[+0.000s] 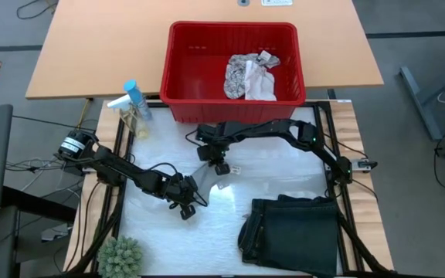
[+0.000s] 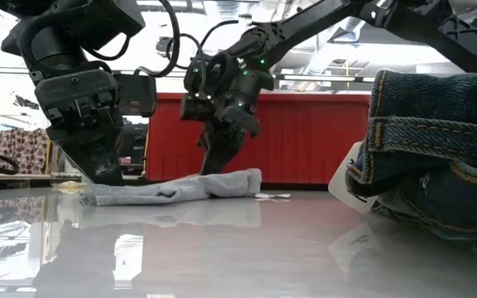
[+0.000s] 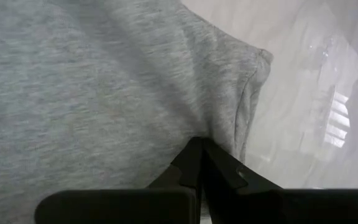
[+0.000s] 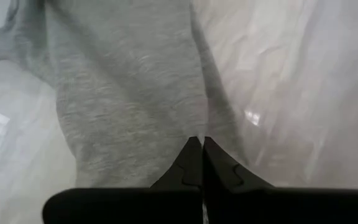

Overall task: Fold Laundry from Bin
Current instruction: Fold the gray boxer from the red laundry bin

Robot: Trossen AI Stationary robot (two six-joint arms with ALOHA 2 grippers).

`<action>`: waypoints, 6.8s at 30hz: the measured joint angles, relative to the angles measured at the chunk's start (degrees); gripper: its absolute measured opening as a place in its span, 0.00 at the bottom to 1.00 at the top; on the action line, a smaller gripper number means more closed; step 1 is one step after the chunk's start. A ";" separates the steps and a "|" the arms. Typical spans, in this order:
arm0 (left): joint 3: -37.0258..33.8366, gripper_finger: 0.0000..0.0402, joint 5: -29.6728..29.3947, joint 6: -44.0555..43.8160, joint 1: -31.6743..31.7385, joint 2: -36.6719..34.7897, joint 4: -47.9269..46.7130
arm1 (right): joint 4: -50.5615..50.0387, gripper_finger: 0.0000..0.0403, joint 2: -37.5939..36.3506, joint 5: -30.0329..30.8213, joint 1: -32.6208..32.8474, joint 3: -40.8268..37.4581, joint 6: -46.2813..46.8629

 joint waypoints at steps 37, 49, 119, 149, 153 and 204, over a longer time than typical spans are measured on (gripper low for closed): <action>-0.02 0.00 -0.05 -2.26 0.00 0.04 0.42 | -3.65 0.57 -0.19 -2.94 -1.62 12.25 -0.02; 0.00 0.00 -0.02 -0.10 0.00 0.04 0.26 | -11.80 0.33 0.05 -17.56 -1.47 8.15 -0.65; -3.61 0.00 -25.22 -55.12 -0.39 0.79 16.55 | -32.63 0.31 -17.16 -26.38 9.26 4.03 4.89; 13.92 0.00 -17.03 26.65 14.10 0.22 7.21 | -12.07 0.30 -20.81 -2.76 44.66 -18.23 54.79; 13.94 0.00 -6.63 33.13 18.46 0.22 9.03 | -9.46 0.30 -20.81 -0.16 47.32 -18.21 60.18; 14.25 0.00 5.65 -2.21 23.03 12.63 -0.76 | 17.64 0.37 -19.70 11.99 28.44 -18.10 27.24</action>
